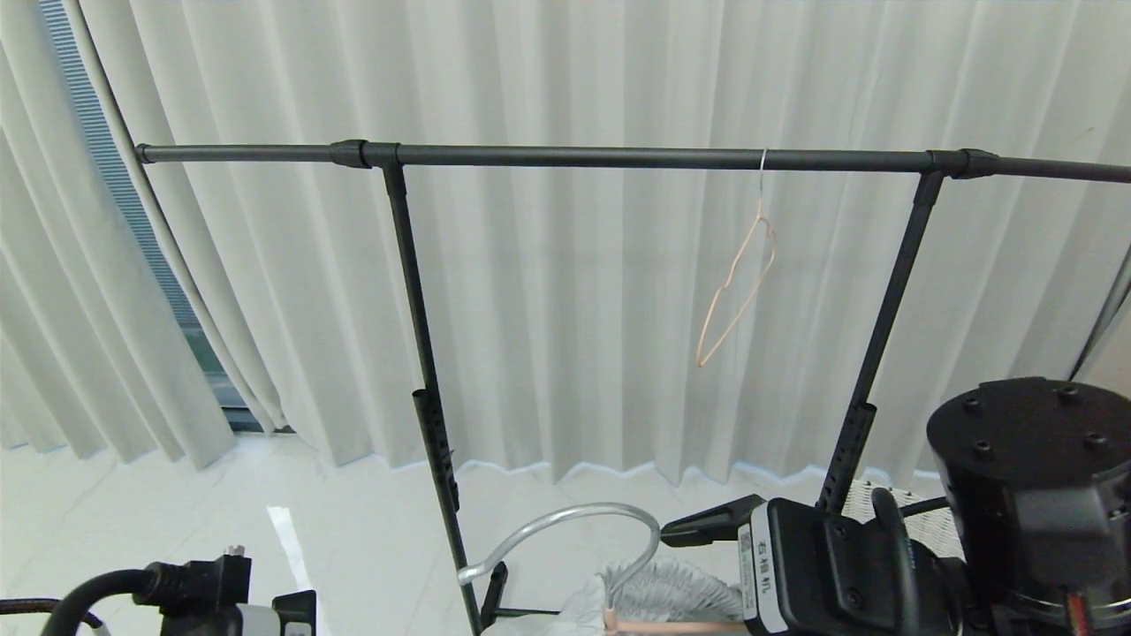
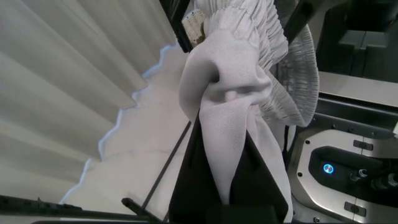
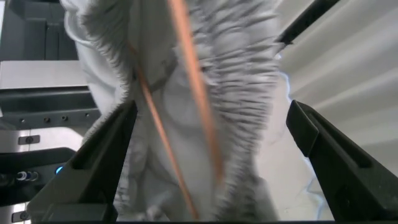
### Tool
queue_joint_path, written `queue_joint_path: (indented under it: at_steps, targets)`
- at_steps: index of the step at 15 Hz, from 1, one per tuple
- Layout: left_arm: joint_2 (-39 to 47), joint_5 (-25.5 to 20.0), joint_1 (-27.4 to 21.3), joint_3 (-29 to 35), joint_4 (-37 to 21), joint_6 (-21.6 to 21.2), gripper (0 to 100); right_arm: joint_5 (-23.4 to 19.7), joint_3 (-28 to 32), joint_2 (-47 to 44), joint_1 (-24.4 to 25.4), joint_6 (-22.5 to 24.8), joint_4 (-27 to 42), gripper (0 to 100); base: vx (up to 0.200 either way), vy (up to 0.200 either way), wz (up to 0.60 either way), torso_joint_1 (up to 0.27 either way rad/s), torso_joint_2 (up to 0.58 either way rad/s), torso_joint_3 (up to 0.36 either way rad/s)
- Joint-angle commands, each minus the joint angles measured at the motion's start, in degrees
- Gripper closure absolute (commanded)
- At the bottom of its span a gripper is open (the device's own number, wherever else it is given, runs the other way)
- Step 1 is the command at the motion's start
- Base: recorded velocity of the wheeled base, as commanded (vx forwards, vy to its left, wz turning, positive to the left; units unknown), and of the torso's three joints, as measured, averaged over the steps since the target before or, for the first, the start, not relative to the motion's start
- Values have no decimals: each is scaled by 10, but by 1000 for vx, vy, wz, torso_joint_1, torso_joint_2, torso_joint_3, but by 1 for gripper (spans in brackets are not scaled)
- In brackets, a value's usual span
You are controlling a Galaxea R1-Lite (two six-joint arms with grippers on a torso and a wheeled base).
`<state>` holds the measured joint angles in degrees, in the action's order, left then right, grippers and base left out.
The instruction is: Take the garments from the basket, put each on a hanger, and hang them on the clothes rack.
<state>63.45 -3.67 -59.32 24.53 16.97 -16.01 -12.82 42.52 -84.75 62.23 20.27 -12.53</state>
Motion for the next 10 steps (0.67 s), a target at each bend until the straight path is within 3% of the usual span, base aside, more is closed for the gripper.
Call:
queue_joint_path:
  at_steps: [1, 2, 10]
  targets:
    - [1, 0, 0, 0, 1, 0, 100, 0, 0, -11, 2, -1, 0, 0, 0, 0, 0, 0, 0, 0]
    - [0, 0, 0, 0, 1, 0, 100, 0, -1, -12, 2, -1, 0, 100, 0, 0, 0, 0, 0, 0]
    - [1, 0, 0, 0, 2, -1, 100, 5, -1, -11, -1, 2, -5, 100, 0, 0, 0, 0, 0, 0]
